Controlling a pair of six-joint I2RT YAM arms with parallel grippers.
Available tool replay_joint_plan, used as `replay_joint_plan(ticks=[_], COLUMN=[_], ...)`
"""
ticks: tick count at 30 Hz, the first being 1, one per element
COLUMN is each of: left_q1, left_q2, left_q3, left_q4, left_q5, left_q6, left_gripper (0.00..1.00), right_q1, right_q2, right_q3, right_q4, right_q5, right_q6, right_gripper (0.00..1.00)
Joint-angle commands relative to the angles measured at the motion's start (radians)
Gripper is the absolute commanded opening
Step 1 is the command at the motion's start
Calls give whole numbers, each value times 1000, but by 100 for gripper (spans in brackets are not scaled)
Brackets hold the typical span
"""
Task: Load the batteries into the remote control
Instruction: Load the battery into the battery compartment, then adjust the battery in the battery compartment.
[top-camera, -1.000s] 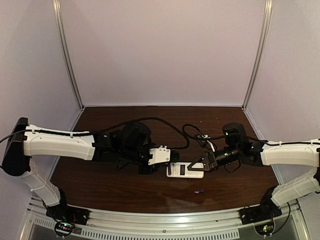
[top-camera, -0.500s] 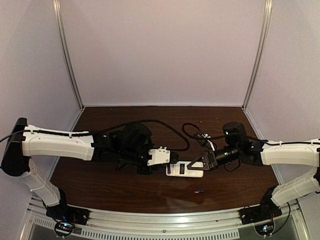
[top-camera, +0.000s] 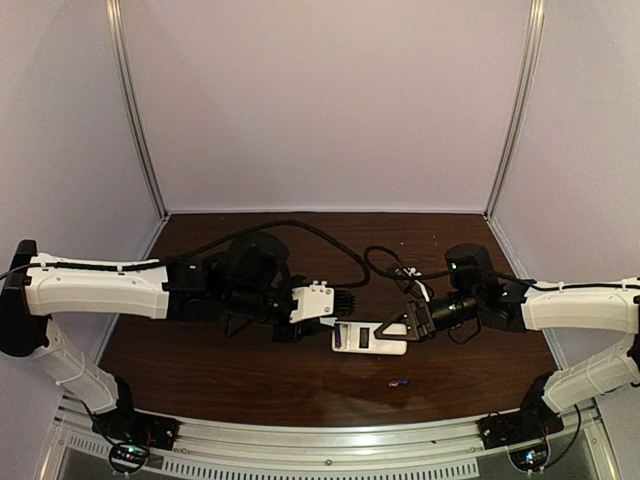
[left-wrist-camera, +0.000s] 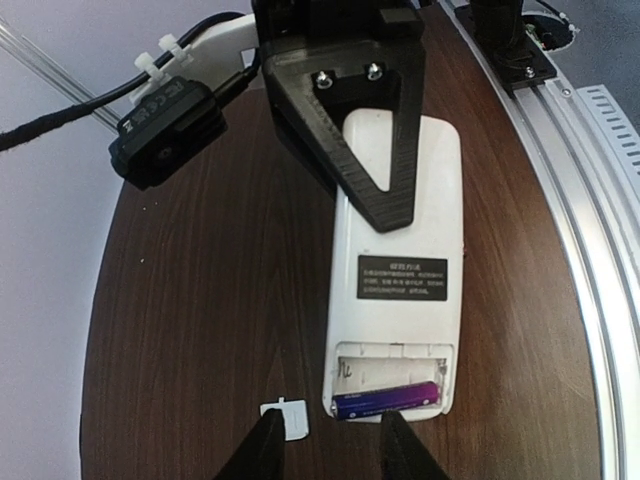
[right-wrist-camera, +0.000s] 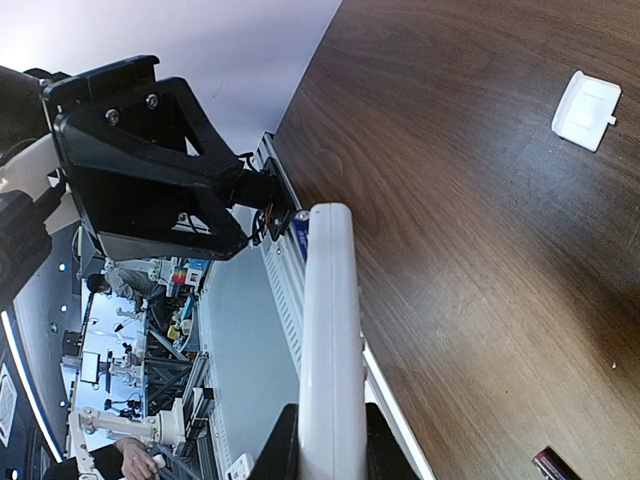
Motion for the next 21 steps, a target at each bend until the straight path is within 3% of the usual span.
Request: replay_joint_plan(ticks=[1, 9, 21], left_q1=[1, 0, -1], left_q2=[39, 66, 93], left_q3=[32, 36, 46], left_q4=[43, 37, 18], left_q5=[23, -2, -14], left_q6=[-21, -26, -7], left_gripper=[36, 38, 19], right_q1=[6, 6, 6], right_q2=[-5, -15, -23], right_q3=[32, 33, 28], right_q4=[17, 19, 23], right_q5=[-13, -17, -21], right_q6=[-19, -19, -16], right_gripper=[0, 0, 0])
